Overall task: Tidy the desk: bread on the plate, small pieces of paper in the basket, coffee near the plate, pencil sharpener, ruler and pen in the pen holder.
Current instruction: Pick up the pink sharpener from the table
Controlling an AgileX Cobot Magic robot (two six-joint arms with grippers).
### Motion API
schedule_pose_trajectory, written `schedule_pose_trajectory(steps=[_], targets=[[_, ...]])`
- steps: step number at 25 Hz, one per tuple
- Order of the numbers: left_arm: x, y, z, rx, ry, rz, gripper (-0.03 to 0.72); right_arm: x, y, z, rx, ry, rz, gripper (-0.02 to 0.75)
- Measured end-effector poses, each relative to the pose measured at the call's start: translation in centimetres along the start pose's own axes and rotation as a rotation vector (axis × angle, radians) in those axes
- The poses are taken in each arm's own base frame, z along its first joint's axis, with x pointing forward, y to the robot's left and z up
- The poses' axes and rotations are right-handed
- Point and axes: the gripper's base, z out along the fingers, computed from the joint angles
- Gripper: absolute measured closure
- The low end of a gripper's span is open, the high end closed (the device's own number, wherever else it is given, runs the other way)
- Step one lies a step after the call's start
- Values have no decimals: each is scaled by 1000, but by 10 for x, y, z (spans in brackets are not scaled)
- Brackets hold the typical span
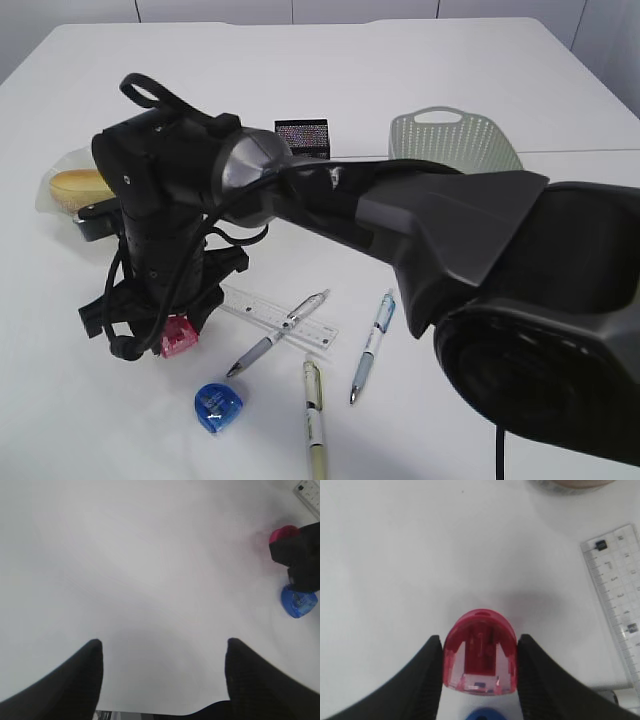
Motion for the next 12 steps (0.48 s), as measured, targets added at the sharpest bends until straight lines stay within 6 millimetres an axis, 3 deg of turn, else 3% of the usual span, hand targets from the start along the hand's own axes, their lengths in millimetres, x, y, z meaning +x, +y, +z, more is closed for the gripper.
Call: schedule_pose_trajectory(steps=[12], targets=[[1, -1, -1, 14, -1, -6, 132, -5, -3, -61, 26, -112, -34, 417]])
